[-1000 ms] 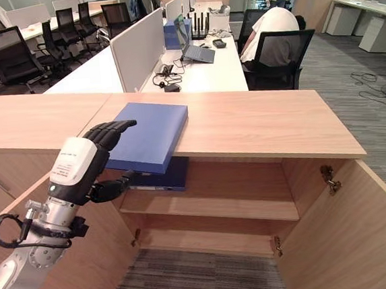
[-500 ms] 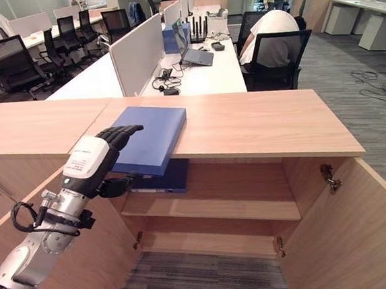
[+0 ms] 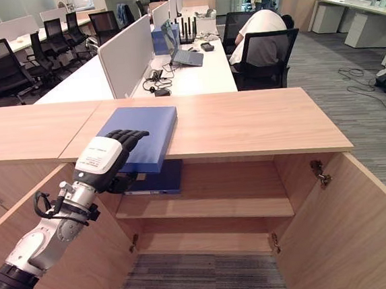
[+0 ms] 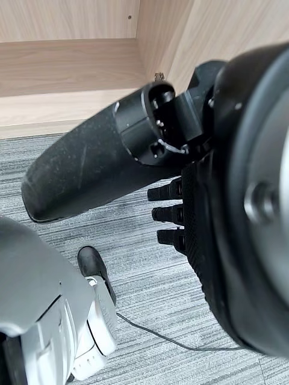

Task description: Put the empty folder in the office cabinet

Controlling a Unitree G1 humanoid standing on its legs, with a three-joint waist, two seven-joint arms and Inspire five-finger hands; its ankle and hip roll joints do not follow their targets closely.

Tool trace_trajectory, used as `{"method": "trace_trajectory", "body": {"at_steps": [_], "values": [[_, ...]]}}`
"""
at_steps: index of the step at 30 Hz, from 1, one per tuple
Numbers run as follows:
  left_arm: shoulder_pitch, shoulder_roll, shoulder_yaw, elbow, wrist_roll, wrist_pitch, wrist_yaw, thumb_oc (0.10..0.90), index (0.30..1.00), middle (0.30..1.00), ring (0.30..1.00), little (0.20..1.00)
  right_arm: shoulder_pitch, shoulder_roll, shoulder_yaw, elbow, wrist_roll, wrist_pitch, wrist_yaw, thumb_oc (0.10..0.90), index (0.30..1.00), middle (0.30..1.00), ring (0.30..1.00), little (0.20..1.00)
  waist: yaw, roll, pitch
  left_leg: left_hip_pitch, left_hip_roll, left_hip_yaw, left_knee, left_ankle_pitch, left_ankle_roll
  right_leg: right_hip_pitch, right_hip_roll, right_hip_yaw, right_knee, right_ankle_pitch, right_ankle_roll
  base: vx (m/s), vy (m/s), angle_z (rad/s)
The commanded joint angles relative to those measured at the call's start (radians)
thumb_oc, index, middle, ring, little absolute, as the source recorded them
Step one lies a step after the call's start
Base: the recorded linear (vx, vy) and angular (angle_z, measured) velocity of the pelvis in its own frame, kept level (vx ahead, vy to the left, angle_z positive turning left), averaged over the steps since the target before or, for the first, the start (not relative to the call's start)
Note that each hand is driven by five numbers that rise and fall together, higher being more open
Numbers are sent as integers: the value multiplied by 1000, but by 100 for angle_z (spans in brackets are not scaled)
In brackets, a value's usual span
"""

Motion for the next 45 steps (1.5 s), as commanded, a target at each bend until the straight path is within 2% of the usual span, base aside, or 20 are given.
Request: {"method": "trace_trajectory", "body": {"at_steps": [1, 10, 21, 22, 23, 45], "values": [[-222, 25, 22, 59, 30, 20, 45, 800, 900, 900, 900, 900, -41, -53, 21, 24, -16, -22, 1, 800, 900, 900, 900, 900, 16, -6, -40, 80, -32, -14, -2, -177, 11, -81, 21, -68, 1, 40, 51, 5, 0, -6], [-243, 15, -16, 143, 47, 46, 14, 800, 900, 900, 900, 900, -44, -56, 27, 30, -26, -16, 6, 800, 900, 900, 900, 900, 14, -5, -39, 85, -31, -12, -2, -179, 11, -80, 20, -65, 1, 39, 52, 3, 0, -3], [-279, -35, -55, 312, 86, 109, 0, 800, 900, 900, 900, 900, -48, -54, 38, 31, -31, -10, 6, 800, 900, 900, 900, 900, 8, -10, -36, 95, -30, -6, -2, -191, 13, -72, 19, -64, 1, 29, 51, 3, 0, 0], [-297, -42, -64, 340, 98, 120, 4, 416, 324, 324, 324, 324, -50, -55, 42, 29, -31, -11, 4, 800, 900, 900, 900, 900, 5, -10, -36, 95, -30, -4, -2, -192, 13, -72, 19, -63, 1, 29, 51, 0, 0, 0], [-300, -43, -67, 343, 98, 120, 5, 400, 300, 300, 300, 300, -50, -54, 41, 29, -31, -11, 4, 800, 900, 900, 900, 900, 6, -11, -35, 95, -30, -4, -2, -192, 13, -72, 19, -63, 1, 29, 51, 0, 0, 0], [-162, -100, -32, 372, 180, 141, 105, 400, 300, 300, 300, 300, -28, -38, 25, 39, -32, -24, -40, 800, 900, 900, 900, 900, 2, -21, -41, 103, -30, 9, -2, -203, 15, -70, 20, -55, 1, 28, 48, 2, 0, -2]]}}
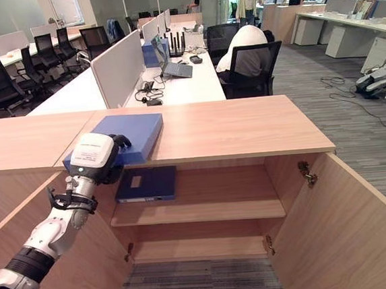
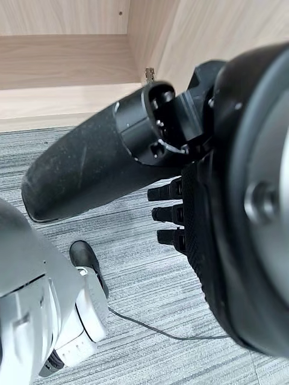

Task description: Put the empty folder in the office cabinet

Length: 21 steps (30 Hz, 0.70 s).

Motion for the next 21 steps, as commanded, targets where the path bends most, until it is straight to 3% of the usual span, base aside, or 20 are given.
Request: {"method": "trace_trajectory", "body": {"at_steps": [1, 4, 10, 14, 18, 21], "values": [[-26, -11, 38, 67, 17, 14, -35, 400, 300, 300, 300, 300, -41, -32, -6, 12, -12, -29, -24, 800, 900, 900, 900, 900, 5, -18, -7, 89, -39, -24, -1, -195, 6, -70, 18, -87, -1, 21, 46, 0, 0, 0], [-10, -25, 58, 29, -14, 2, -27, 400, 300, 300, 300, 300, -41, -31, -9, 9, -13, -30, -28, 800, 900, 900, 900, 900, 7, -19, -5, 86, -39, -27, -1, -193, 6, -72, 18, -89, -1, 22, 45, -22, -1, 0], [217, -36, 220, -466, -232, -168, -99, 400, 300, 300, 300, 300, -24, -22, -33, -36, -24, -35, -28, 800, 900, 900, 900, 900, 25, -26, 13, 77, -40, -34, -1, -184, 9, -82, 18, -94, 1, 35, 40, -6, 0, 0], [331, -36, 273, -631, -372, -224, -166, 400, 300, 300, 300, 300, -23, -16, -32, -69, -25, -44, -19, 800, 900, 900, 900, 900, 35, -29, 17, 76, -39, -36, -1, -182, 9, -81, 17, -97, 2, 36, 40, 5, -6, 2], [408, -27, 301, -710, -507, -248, -210, 400, 300, 300, 300, 300, -18, -26, -12, -130, -47, -50, -13, 800, 900, 900, 900, 900, 40, -29, 23, 75, -38, -39, -1, -181, 8, -82, 16, -101, 2, 37, 41, 0, -2, 1], [518, 15, 305, -742, -750, -251, -338, 400, 300, 300, 300, 300, 3, -55, 8, -272, -63, -50, 9, 800, 900, 900, 900, 900, 41, -23, 31, 74, -35, -40, -1, -177, 8, -85, 14, -104, 3, 36, 44, -1, -4, 2]]}}
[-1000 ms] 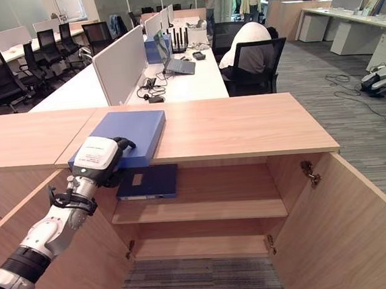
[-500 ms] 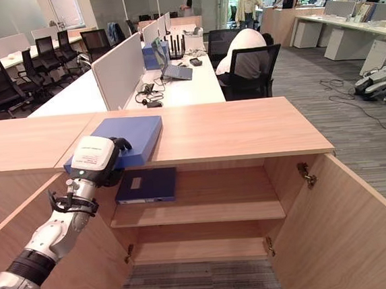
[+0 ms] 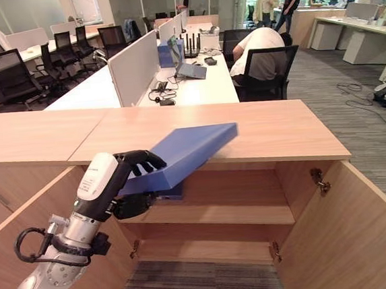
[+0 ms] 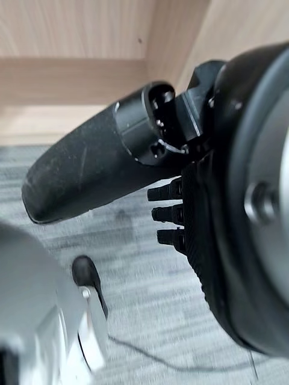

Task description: Put the empty folder in the office cabinet

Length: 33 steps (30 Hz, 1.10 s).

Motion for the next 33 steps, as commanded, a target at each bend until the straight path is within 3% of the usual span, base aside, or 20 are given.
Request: {"method": "trace_trajectory", "body": {"at_steps": [1, 3, 4, 10, 14, 20, 23, 26, 30, 31, 33], "values": [[-39, 37, 38, 33, -230, -4, -119, 400, 300, 300, 300, 300, -82, -43, 2, -58, -38, -43, 12, 800, 900, 900, 900, 900, -14, -16, 26, 81, -30, -31, -1, -173, 7, -81, 17, -95, 3, 41, 39, 0, 0, 0], [-1, 64, 48, 40, -263, 11, -151, 400, 300, 300, 300, 300, -78, -55, 0, -122, -38, -43, 18, 800, 900, 900, 900, 900, -14, -14, 29, 82, -29, -30, -1, -173, 6, -80, 17, -97, 3, 39, 40, 6, -5, 5], [48, 75, 60, 59, -315, 27, -190, 400, 300, 300, 300, 300, -67, -79, -4, -243, -45, -47, 22, 800, 900, 900, 900, 900, -13, -10, 34, 82, -28, -31, -1, -173, 6, -82, 17, -99, 3, 38, 41, 10, -8, 8], [133, 89, 100, 123, -200, 40, -194, 400, 300, 300, 300, 300, 12, -161, -60, -544, -127, -60, -3, 800, 900, 900, 900, 900, -17, -8, 42, 81, -29, -37, -1, -174, 8, -82, 15, -108, 4, 33, 43, 6, -4, 0], [215, 79, 167, 127, -123, 45, -210, 400, 300, 300, 300, 300, 76, -261, -152, -786, -355, -32, -53, 800, 900, 900, 900, 900, -22, -5, 46, 84, -29, -37, -1, -180, 13, -82, 14, -113, 3, 29, 43, 0, 0, 0], [247, 52, 192, 123, -146, 49, -224, 400, 300, 300, 300, 300, 97, -315, -195, -923, -531, -16, -76, 800, 900, 900, 900, 900, -22, -3, 47, 86, -28, -37, -1, -186, 19, -81, 13, -113, 2, 25, 43, 0, 0, 0], [250, 41, 184, 113, -223, 55, -248, 400, 300, 300, 300, 300, 97, -329, -198, -962, -573, -8, -71, 800, 900, 900, 900, 900, -23, -1, 47, 88, -28, -37, -1, -188, 20, -80, 13, -112, 2, 23, 42, 0, 0, 0], [233, 18, 139, 80, -458, 78, -289, 400, 300, 300, 300, 300, 89, -328, -172, -973, -590, -8, -59, 800, 900, 900, 900, 900, -27, 1, 46, 89, -27, -37, -1, -190, 21, -80, 14, -110, 1, 23, 41, 0, 0, 0], [199, 15, 86, 53, -690, 107, -329, 400, 300, 300, 300, 300, 66, -317, -138, -949, -601, -4, -56, 800, 900, 900, 900, 900, -30, 4, 44, 92, -26, -35, -1, -191, 20, -77, 16, -107, 0, 22, 41, 0, 0, 0], [199, 16, 86, 53, -692, 107, -329, 400, 300, 300, 300, 300, 65, -317, -138, -949, -601, -4, -57, 800, 900, 900, 900, 900, -30, 4, 45, 92, -26, -35, -1, -191, 20, -77, 16, -107, 0, 22, 41, 0, 0, 0], [170, 25, 36, 37, -854, 135, -357, 400, 300, 300, 300, 300, 48, -312, -113, -933, -612, -1, -54, 800, 900, 900, 900, 900, -34, 6, 43, 94, -24, -32, -1, -192, 19, -75, 17, -104, -1, 21, 42, 4, -5, -2]]}}
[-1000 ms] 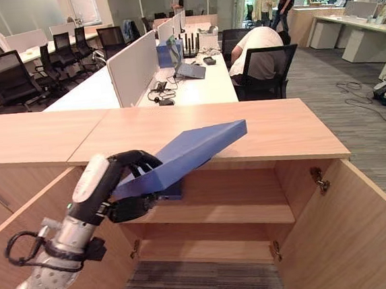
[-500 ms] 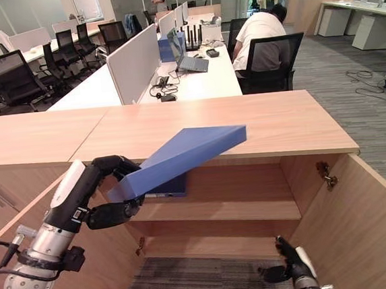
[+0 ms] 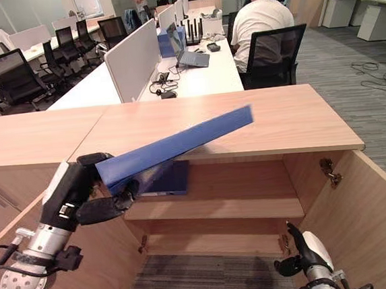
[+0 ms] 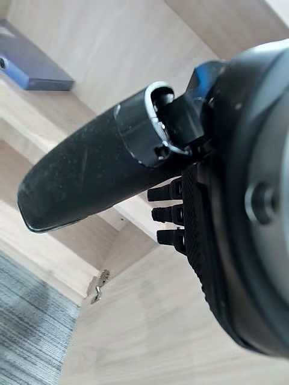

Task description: Put the empty folder in the office cabinet

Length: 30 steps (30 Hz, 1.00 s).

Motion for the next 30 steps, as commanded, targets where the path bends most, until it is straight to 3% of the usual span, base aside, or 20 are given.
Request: {"method": "trace_trajectory", "body": {"at_steps": [1, 8, 13, 22, 30], "values": [[10, 42, -96, 44, -179, 109, -131, 400, 300, 300, 300, 300, -140, -16, -21, -81, -36, -54, -27, 800, 900, 900, 900, 900, -31, -41, 22, 106, -22, -34, -1, -187, 17, -65, 21, -95, 5, 25, 46, 3, -9, -4], [-78, 58, -50, -41, -336, 77, -134, 400, 300, 300, 300, 300, -148, -3, 2, -51, -38, -71, -29, 800, 900, 900, 900, 900, -36, -41, 13, 109, -20, -32, -1, -190, 14, -61, 21, -89, 5, 22, 46, 0, -1, -4], [-109, 61, -23, -42, -304, 50, -110, 400, 300, 300, 300, 300, -159, -5, 14, -39, -44, -76, -22, 800, 900, 900, 900, 900, -33, -44, 8, 111, -19, -30, -1, -191, 12, -59, 22, -88, 5, 21, 44, 0, 0, 0], [-8, 83, 23, 92, 34, 68, -97, 400, 300, 300, 300, 300, -147, -48, 1, -75, -72, -71, 19, 800, 900, 900, 900, 900, -20, -46, 13, 113, -18, -30, -1, -189, 11, -57, 21, -92, 5, 22, 41, 0, 3, -2], [-1, 68, 35, 150, 156, 74, -96, 400, 300, 300, 300, 300, -185, -92, 8, -153, -147, -71, 42, 800, 900, 900, 900, 900, -11, -48, 16, 110, -18, -35, -1, -186, 13, -61, 20, -100, 5, 22, 41, 0, 0, 0]]}}
